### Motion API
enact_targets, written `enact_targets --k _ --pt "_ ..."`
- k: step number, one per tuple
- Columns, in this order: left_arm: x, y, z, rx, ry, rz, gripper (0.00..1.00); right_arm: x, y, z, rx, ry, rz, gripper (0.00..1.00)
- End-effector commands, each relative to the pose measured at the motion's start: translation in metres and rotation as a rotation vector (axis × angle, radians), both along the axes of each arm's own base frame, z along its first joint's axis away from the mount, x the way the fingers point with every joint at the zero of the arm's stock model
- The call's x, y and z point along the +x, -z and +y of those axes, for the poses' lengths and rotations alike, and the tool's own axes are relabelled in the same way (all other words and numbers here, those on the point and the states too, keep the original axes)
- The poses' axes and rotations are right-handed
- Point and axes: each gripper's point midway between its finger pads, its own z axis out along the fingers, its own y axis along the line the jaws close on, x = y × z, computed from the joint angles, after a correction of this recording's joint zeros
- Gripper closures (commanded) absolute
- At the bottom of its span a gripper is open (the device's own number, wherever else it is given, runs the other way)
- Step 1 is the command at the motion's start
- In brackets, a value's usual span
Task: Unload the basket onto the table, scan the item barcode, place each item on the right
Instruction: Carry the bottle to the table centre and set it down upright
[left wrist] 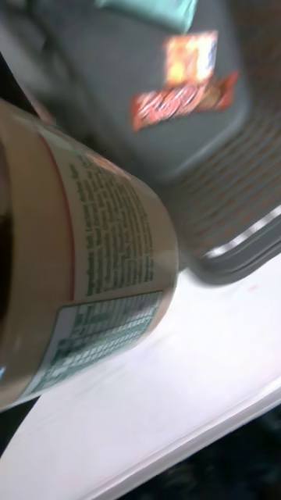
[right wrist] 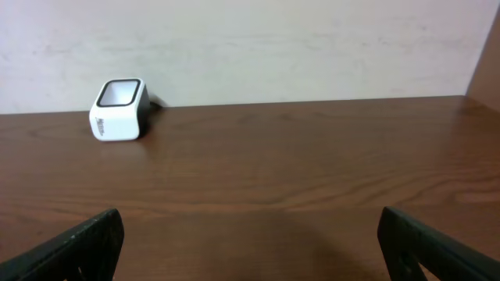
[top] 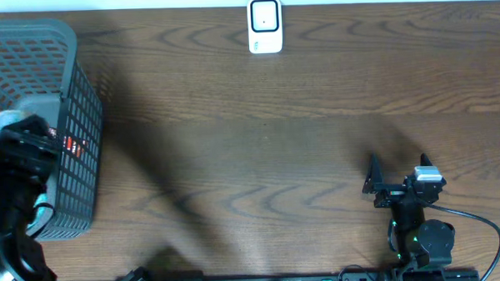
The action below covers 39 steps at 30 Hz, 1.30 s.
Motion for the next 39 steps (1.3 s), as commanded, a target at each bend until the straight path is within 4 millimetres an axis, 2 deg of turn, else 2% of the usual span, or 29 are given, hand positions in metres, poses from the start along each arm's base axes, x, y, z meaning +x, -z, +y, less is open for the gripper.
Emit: enact_targets --k 1,4,5,9,15,20,28,32,37,39 --pt "0.016 0.006 -0.036 -0.089 0.191 -0.01 0.35 0.0 0.0 0.0 -0.005 0.0 -0.002 0.01" --pt "0.027 0.02 -0.06 -0.124 0.295 0.033 0.35 0.0 0.0 0.0 -0.005 0.0 -0.002 0.01" --pt "0.034 0.028 -0.079 -0.135 0.377 0.064 0.35 0.0 0.0 0.0 -0.005 0.0 -0.002 0.01" --pt "0.051 0.055 -0.108 -0.095 0.473 0.187 0.35 0.0 0.0 0.0 -0.005 0.0 -0.002 0.01" --pt "0.077 0.113 -0.16 -0.048 0.53 0.424 0.35 0.0 0.0 0.0 -0.005 0.0 -0.002 0.01" --pt "0.096 0.178 -0.204 -0.062 0.419 0.634 0.35 0.0 0.0 0.0 -0.005 0.0 -0.002 0.01" --pt "0.11 0.269 -0.252 -0.195 0.118 0.823 0.35 0.0 0.0 0.0 -0.005 0.0 -0.002 0.01" --pt "0.117 0.311 -0.273 -0.23 0.043 0.868 0.35 0.0 0.0 0.0 -0.005 0.0 -0.002 0.01" --pt "0.111 0.356 -0.275 -0.213 -0.043 0.954 0.35 0.0 0.0 0.0 -0.005 0.0 -0.002 0.01" --pt "0.11 0.365 -0.273 -0.203 -0.054 0.974 0.35 0.0 0.0 0.0 -0.005 0.0 -0.002 0.01"
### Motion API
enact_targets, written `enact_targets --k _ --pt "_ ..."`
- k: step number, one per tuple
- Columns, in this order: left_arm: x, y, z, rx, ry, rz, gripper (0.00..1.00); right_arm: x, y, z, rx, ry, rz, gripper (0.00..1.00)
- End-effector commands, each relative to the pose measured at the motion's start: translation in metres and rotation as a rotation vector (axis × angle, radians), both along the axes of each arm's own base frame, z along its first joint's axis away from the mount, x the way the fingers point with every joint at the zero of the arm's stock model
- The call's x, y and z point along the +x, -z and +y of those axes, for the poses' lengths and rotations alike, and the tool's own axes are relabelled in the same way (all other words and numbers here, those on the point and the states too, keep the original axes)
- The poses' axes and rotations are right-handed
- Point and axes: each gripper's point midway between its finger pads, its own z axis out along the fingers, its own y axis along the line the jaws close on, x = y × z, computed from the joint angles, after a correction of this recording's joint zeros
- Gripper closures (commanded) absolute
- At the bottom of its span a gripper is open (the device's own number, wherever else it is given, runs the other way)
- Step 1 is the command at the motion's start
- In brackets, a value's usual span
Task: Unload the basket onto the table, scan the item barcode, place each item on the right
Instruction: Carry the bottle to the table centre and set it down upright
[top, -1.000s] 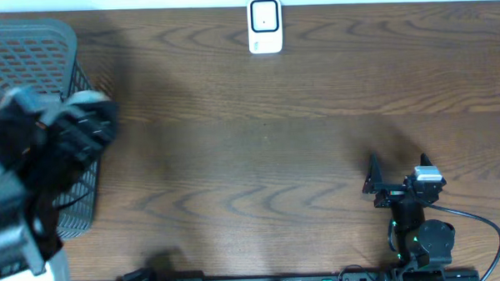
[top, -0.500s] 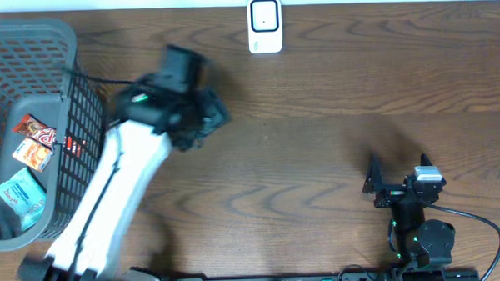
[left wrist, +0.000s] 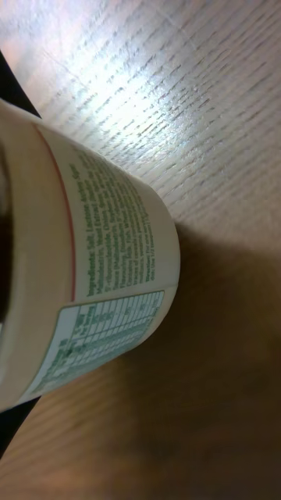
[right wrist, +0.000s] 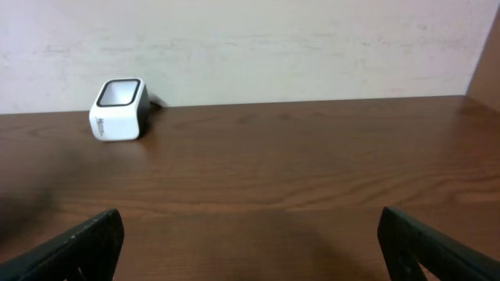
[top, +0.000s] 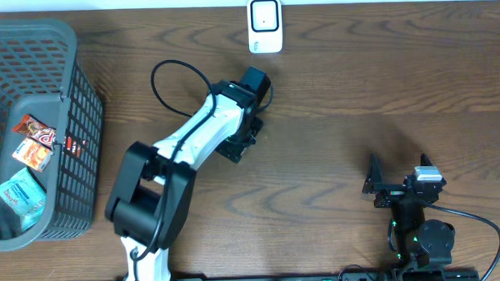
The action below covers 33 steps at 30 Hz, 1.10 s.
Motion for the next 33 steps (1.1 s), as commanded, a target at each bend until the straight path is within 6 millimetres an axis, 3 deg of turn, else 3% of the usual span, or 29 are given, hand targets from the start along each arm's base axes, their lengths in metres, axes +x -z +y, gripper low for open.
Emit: enact_targets --k 1,6,7,13,14,20,23,24,28,33 --pt "0.001 0.011 0.008 0.04 -0.076 0.013 0.35 0.0 0.0 0.0 -0.005 0.0 -0.002 0.01" --pt "-0.002 0.013 0.003 0.014 -0.073 0.037 0.33 0.0 0.0 0.0 -0.005 0.0 -0.002 0.01" --pt "-0.003 0.013 0.001 0.004 -0.073 0.043 0.28 0.0 0.0 0.0 -0.005 0.0 -0.002 0.01" --pt "-0.003 0.011 -0.001 -0.019 -0.072 0.05 0.18 0.0 0.0 0.0 -0.005 0.0 -0.002 0.01" --pt "-0.002 0.009 -0.001 -0.026 -0.073 0.048 0.06 0.0 0.0 0.0 -0.005 0.0 -0.002 0.01" --pt "0.004 -0.022 0.003 -0.083 -0.08 0.0 0.02 0.0 0.0 0.0 -0.005 0.0 -0.002 0.01" --pt "0.01 -0.055 0.008 -0.124 -0.068 -0.076 0.02 0.0 0.0 0.0 -0.005 0.0 -0.002 0.01" --pt "0.013 -0.084 0.011 -0.159 -0.054 -0.143 0.02 0.0 0.0 0.0 -0.005 0.0 -0.002 0.01" --pt "0.012 -0.15 0.022 -0.219 -0.019 -0.312 0.02 0.0 0.0 0.0 -0.005 0.0 -0.002 0.01" --pt "0.003 -0.239 0.068 -0.145 0.046 -0.619 0.02 0.0 0.0 0.0 -0.005 0.0 -0.002 0.01"
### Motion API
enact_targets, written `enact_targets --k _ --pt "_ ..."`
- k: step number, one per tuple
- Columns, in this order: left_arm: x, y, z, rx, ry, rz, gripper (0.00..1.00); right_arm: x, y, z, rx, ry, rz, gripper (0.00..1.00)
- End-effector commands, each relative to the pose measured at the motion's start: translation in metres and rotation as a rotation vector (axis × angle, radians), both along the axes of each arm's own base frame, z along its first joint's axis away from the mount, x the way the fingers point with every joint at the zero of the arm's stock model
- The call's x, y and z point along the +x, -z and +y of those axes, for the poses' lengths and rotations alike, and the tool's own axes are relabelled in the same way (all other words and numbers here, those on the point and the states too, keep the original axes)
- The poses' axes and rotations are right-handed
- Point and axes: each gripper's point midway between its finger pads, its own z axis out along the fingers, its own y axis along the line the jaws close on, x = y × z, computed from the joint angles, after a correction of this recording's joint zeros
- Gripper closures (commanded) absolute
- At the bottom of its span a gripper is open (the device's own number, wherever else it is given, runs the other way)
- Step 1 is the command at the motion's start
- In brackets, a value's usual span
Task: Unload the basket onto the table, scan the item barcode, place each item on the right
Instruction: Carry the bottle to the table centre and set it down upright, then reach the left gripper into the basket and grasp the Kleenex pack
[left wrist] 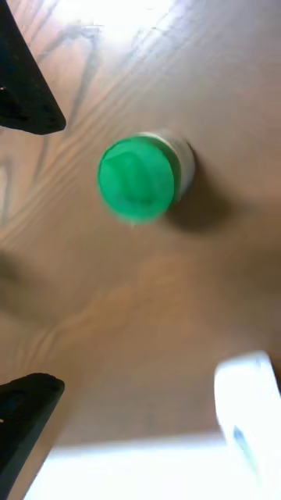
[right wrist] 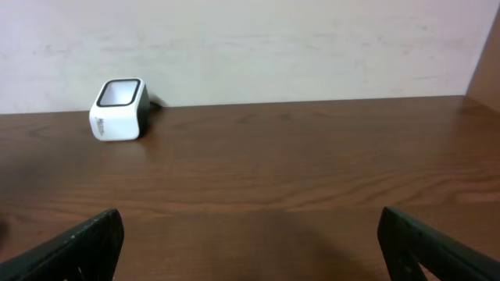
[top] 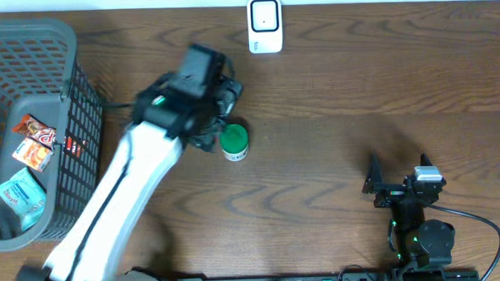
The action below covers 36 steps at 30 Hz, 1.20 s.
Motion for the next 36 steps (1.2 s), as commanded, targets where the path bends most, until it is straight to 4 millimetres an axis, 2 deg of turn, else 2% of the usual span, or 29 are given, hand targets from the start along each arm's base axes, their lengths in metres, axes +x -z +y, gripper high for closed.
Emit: enact_targets --k 1,4,8,11,14,19,23,28,32,34,36 --pt "-0.004 -0.072 0.047 0.148 0.033 -0.281 0.02 0.0 0.0 0.0 -0.005 0.0 -0.002 0.01" --pt "-0.009 -0.123 0.082 0.277 0.06 -0.488 0.02 0.0 0.0 0.0 -0.005 0.0 -0.002 0.01" --pt "-0.032 -0.163 0.147 0.425 -0.094 -0.597 0.02 0.0 0.0 0.0 -0.005 0.0 -0.002 0.01" --pt "-0.05 -0.18 0.191 0.552 -0.178 -0.619 0.02 0.0 0.0 0.0 -0.005 0.0 -0.002 0.01" --pt "-0.065 -0.18 0.228 0.633 -0.26 -0.573 0.02 0.0 0.0 0.0 -0.005 0.0 -0.002 0.01" --pt "-0.093 -0.152 0.288 0.703 -0.436 -0.368 0.02 0.0 0.0 0.0 -0.005 0.0 -0.002 0.01" --pt "-0.102 -0.127 0.324 0.717 -0.528 -0.219 0.02 0.0 0.0 0.0 -0.005 0.0 -0.002 0.01" --pt "-0.095 -0.087 0.368 0.741 -0.526 -0.024 0.02 0.0 0.0 0.0 -0.005 0.0 -0.002 0.01" --pt "-0.085 -0.053 0.39 0.747 -0.464 0.103 0.02 0.0 0.0 0.0 -0.005 0.0 -0.002 0.01" --pt "-0.078 -0.031 0.399 0.736 -0.424 0.171 0.02 0.0 0.0 0.0 -0.005 0.0 -0.002 0.01" --pt "-0.067 -0.002 0.406 0.721 -0.36 0.251 0.02 0.0 0.0 0.0 -0.005 0.0 -0.002 0.01"
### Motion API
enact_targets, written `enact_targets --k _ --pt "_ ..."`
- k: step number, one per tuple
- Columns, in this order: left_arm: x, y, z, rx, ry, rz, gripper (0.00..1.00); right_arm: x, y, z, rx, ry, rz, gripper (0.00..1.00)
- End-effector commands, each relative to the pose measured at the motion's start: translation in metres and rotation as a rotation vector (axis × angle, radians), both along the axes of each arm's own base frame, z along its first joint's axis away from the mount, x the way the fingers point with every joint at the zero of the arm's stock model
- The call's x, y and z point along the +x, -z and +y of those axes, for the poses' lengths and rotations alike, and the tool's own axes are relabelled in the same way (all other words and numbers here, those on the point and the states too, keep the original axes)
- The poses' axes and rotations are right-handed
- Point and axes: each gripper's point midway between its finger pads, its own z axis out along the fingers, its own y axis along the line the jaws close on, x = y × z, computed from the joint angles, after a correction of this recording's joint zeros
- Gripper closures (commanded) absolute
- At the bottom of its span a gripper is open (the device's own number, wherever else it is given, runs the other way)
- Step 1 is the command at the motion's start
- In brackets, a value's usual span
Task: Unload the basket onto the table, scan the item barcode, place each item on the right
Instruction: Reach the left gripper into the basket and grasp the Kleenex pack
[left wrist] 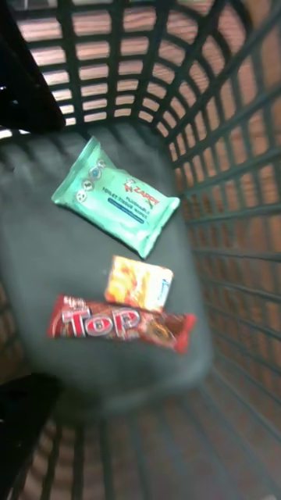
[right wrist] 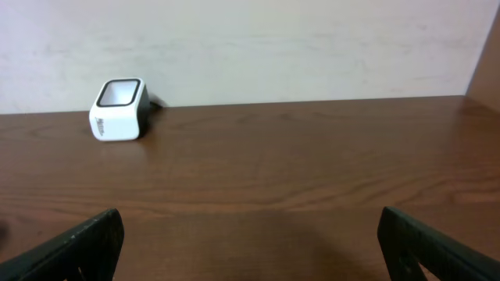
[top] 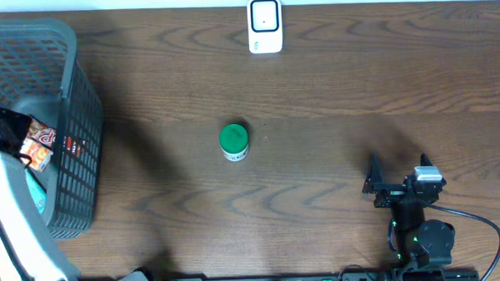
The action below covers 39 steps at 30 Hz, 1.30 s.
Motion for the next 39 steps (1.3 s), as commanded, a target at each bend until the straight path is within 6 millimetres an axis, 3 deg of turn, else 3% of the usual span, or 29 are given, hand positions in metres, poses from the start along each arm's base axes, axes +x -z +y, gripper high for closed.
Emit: enact_targets --k 1,7,14,24,32,39 --pt "0.014 0.037 0.013 -0.026 0.076 0.147 0.02 0.0 0.0 0.0 -0.005 0.0 -0.002 0.01" --pt "0.034 0.09 0.026 -0.084 0.086 0.237 0.02 0.0 0.0 0.0 -0.005 0.0 -0.002 0.01" --pt "0.043 0.144 0.038 -0.133 0.129 0.34 0.02 0.0 0.0 0.0 -0.005 0.0 -0.002 0.01" --pt "0.05 0.178 0.049 -0.155 0.116 0.359 0.02 0.0 0.0 0.0 -0.005 0.0 -0.002 0.01" --pt "0.049 0.217 0.051 -0.252 0.112 0.35 0.02 0.0 0.0 0.0 -0.005 0.0 -0.002 0.01" --pt "0.043 0.233 0.054 -0.281 0.099 0.367 0.03 0.0 0.0 0.0 -0.005 0.0 -0.002 0.01"
